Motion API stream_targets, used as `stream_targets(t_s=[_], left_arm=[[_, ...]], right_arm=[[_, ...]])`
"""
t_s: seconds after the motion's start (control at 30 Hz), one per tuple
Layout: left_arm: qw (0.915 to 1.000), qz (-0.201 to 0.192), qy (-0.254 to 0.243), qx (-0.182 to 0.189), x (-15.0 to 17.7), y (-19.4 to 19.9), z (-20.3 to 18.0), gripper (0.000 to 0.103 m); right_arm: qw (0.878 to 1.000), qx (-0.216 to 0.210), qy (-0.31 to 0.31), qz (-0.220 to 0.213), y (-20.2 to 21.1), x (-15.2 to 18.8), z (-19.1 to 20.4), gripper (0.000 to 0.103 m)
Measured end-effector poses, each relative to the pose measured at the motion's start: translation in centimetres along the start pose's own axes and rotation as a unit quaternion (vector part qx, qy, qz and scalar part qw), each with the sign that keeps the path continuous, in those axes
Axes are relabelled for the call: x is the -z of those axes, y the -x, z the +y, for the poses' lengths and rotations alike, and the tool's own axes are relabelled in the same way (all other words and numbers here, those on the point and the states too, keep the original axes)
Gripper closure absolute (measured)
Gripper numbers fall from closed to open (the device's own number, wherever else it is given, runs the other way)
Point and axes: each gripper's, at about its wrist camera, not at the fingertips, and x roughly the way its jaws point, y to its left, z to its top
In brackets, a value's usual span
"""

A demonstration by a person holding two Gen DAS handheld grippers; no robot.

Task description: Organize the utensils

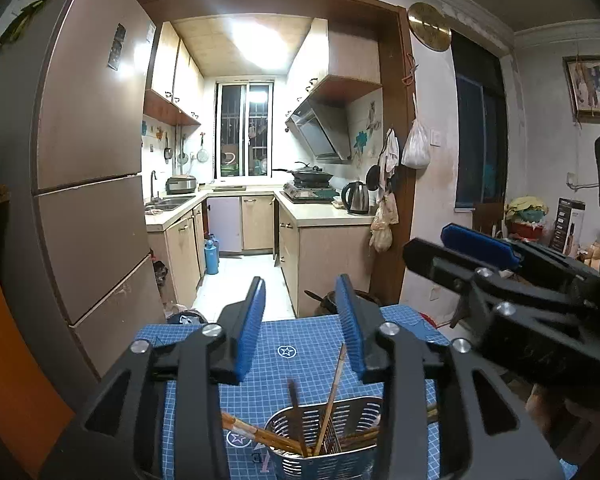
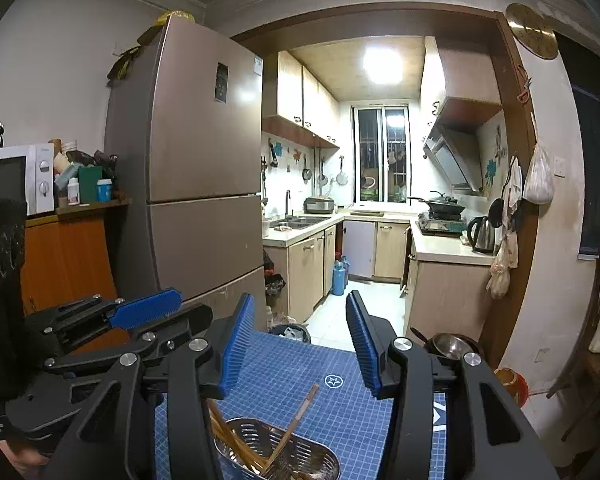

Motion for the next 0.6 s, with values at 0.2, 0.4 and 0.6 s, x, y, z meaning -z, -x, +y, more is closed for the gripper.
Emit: stream_targets(t_s=[0.2, 0.4, 0.6], left_arm=[[0.9997, -0.021, -0.003, -0.011, -0.5, 2.2, -0.2, 0.048], [0.9990, -0.040, 0.002, -0.019, -1.8, 4.9, -0.1, 0.046], [0.9981, -0.056, -0.003, -0.025, -2.7, 7.6, -0.5, 0.046]], right_arm=[[1.000, 0.005, 0.004, -0.027, 2.6, -0.9, 0.7, 0.035], [0.999, 0.010, 0.005, -0.048, 5.9, -1.7, 1.4, 0.033], [0.998, 0.017, 0.006, -0.061, 8.8, -2.5, 1.8, 0.032]])
